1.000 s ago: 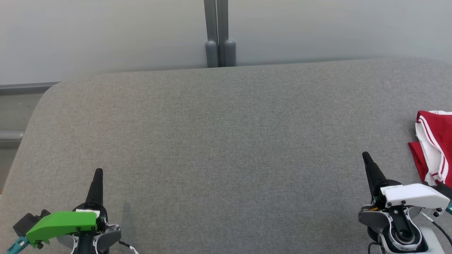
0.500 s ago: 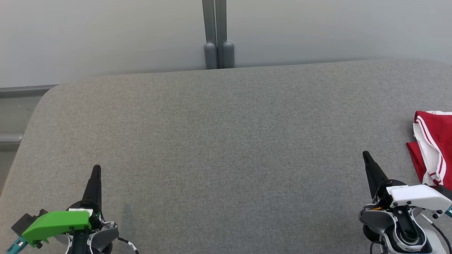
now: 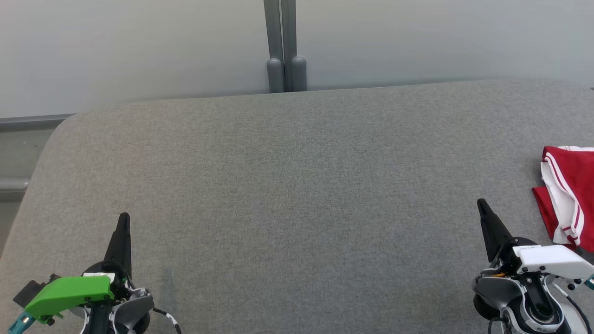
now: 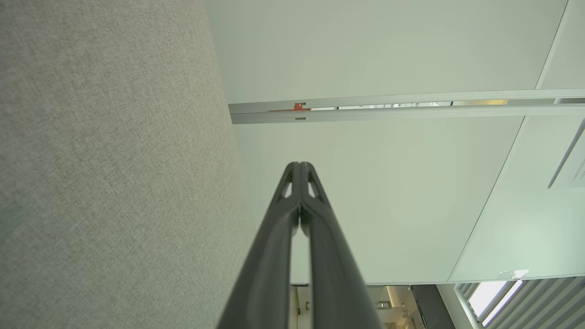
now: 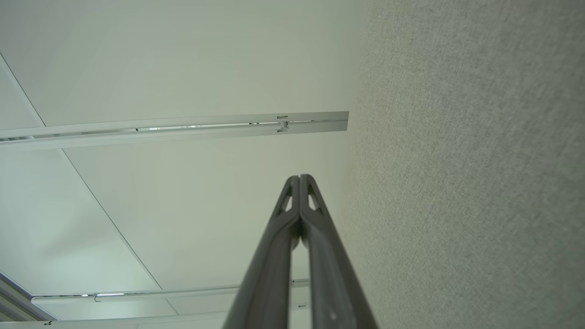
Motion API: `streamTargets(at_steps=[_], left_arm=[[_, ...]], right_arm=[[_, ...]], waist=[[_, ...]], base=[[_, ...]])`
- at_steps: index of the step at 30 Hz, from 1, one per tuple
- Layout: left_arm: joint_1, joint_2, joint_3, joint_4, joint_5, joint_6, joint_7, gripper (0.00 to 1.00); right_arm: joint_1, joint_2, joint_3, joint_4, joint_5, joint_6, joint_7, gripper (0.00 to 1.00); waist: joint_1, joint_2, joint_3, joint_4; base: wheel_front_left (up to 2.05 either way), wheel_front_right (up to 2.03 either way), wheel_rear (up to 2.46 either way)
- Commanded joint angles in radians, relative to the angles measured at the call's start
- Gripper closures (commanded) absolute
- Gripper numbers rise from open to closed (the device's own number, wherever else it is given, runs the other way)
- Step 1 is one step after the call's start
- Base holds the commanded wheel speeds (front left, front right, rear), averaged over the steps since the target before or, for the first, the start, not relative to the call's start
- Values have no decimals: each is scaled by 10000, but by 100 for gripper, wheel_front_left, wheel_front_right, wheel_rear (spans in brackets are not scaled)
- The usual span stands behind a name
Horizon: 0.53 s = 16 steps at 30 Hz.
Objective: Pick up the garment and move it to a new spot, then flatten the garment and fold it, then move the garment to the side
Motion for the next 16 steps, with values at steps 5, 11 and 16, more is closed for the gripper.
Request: streamTargets(at_steps=[5,11,16], left_arm=[[-106,69,30,-20,-3,-53,45,100],[-106,69,30,-20,-3,-53,45,100],[-106,69,30,-21,-3,-53,45,100]], right_arm=[[103,-42,-18,-64,66,4,36,100],[103,-40,-18,-64,66,4,35,100],[103,-40,-17,-64,67,4,35,100]], waist=[[0,0,0,0],[0,0,0,0],[0,0,0,0]], base=[[0,0,0],[0,0,0],[0,0,0]])
